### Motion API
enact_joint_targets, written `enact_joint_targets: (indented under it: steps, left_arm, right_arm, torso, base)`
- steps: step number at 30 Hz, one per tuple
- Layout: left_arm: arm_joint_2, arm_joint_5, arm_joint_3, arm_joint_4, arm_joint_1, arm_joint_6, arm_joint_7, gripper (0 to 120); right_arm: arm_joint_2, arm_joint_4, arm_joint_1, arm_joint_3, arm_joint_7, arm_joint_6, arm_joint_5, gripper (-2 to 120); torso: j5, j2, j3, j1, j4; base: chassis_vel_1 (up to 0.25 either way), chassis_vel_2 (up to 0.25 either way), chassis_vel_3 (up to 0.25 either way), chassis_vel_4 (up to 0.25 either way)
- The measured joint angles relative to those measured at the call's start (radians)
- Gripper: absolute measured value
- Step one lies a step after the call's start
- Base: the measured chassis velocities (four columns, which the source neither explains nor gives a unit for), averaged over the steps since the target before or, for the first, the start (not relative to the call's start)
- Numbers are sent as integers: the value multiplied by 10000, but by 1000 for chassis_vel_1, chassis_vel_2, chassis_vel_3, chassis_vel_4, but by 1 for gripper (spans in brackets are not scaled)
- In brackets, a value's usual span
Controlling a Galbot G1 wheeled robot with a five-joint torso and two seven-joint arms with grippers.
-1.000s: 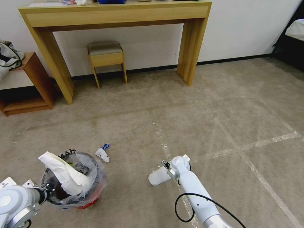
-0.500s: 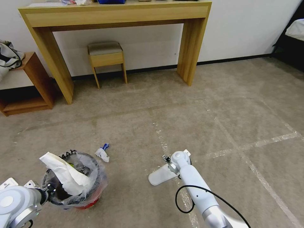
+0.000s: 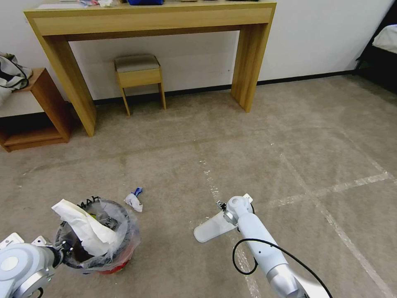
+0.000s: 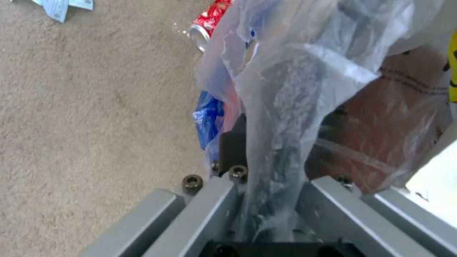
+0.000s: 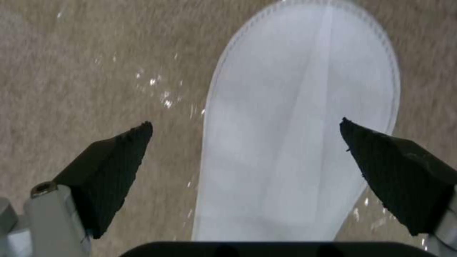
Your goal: Pick up the trash bin and place the garbage on the floor into it.
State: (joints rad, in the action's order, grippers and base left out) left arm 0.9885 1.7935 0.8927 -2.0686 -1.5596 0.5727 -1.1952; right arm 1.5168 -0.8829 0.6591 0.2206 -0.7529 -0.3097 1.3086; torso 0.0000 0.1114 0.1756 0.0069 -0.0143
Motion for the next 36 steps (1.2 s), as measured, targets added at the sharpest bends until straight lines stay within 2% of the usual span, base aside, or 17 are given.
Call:
enact_joint_targets:
  steps: [3,17,29,36]
  left_arm:
    - [-6,3,-6,24,12,-3,2,0]
    - [-8,-15,-92,81,65,-17,9,0]
    - [-38,-20,-134,55,70,-18,18,0]
    - [-38,-32,-142,52,68,-18,18,0]
  right_arm:
    - [54,502,-200,61,101,90,-42,100]
    - [181,1233,-454,53,390,93,-162,100]
    - [40,1386,-406,86,483,123,-233,100]
    - [77,1449,-383,110,497,143,-296,100]
  torso:
    - [0,0,0,0,0]
    - [0,1,-1,0,1]
    - [3,3,-3,-2,7]
    - [-1,3,-3,-2,1]
  base:
    - [0,0,0,0]
    - [0,0,0,0]
    - [0,0,0,0]
    - [0,0,0,0]
